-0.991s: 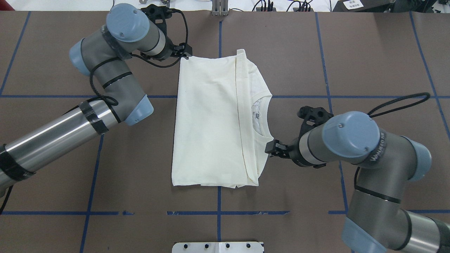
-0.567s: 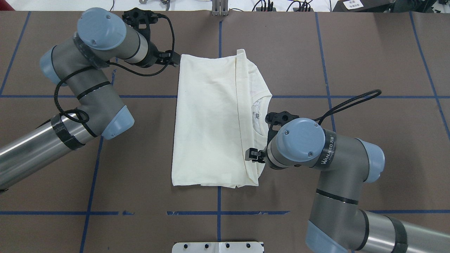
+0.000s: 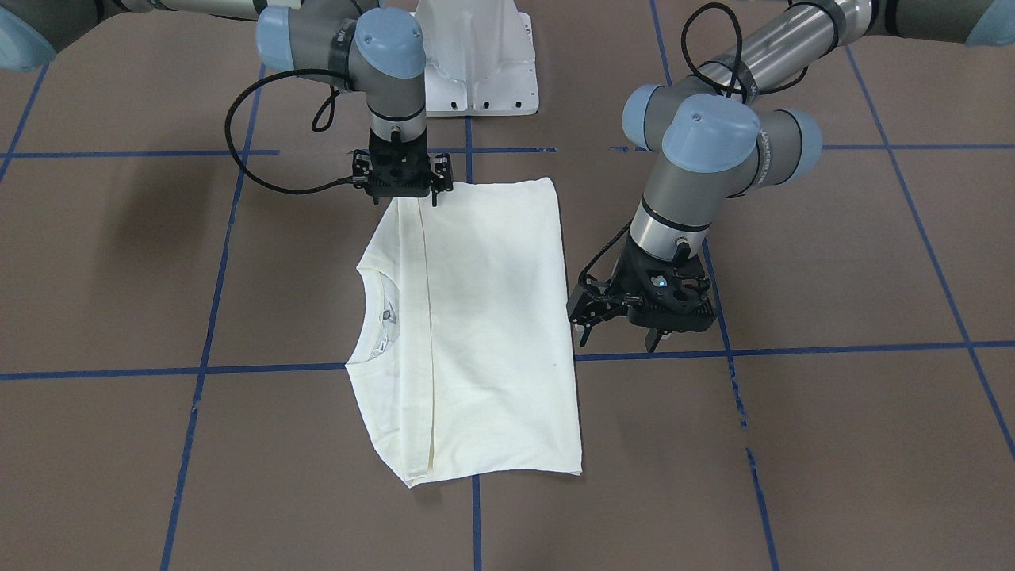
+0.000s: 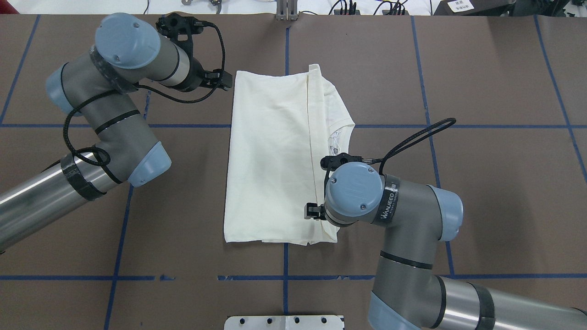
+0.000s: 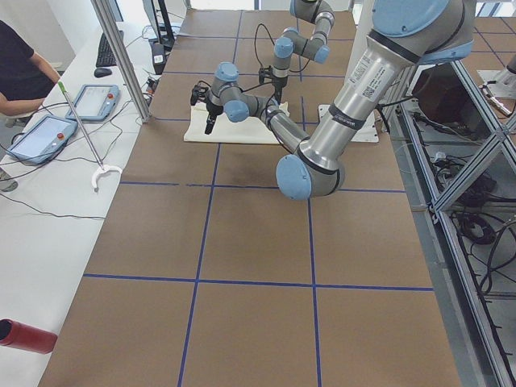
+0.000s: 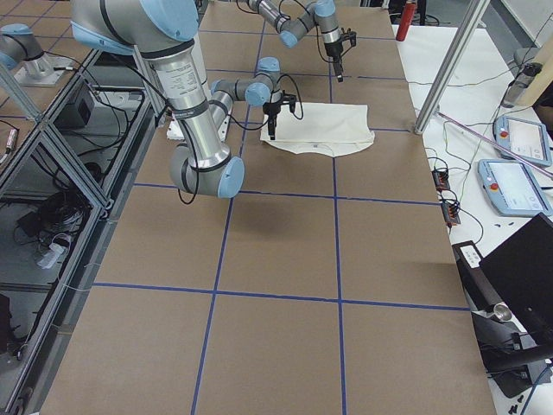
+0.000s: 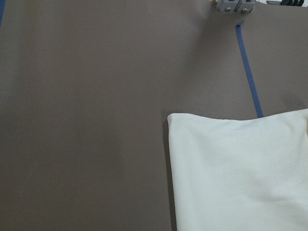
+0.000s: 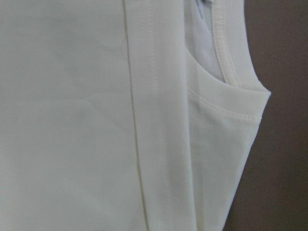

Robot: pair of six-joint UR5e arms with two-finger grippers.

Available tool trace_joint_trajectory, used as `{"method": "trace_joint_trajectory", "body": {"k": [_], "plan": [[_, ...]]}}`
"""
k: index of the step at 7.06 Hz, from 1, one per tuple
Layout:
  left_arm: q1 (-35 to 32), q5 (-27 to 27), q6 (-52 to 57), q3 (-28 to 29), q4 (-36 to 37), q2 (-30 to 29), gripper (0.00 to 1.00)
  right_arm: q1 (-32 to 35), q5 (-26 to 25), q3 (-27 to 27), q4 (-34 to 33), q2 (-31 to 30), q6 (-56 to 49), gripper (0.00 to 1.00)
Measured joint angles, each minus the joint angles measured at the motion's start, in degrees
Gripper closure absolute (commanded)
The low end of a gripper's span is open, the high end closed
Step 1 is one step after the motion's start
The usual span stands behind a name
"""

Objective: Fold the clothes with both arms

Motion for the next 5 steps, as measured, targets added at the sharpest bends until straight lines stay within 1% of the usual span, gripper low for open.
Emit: {"method": "trace_joint_trajectory", "body": {"k": [2, 5], "plan": [[0.3, 0.1, 0.0, 0.2, -0.4, 0.2, 0.00, -0.1, 0.8, -1.6, -1.8, 1.0, -0.6, 0.00], [0.5, 0.0, -0.1, 0.1, -0.6, 0.2, 0.00, -0.1, 2.1, -1.7, -5.7, 1.0, -2.5, 0.00]]}}
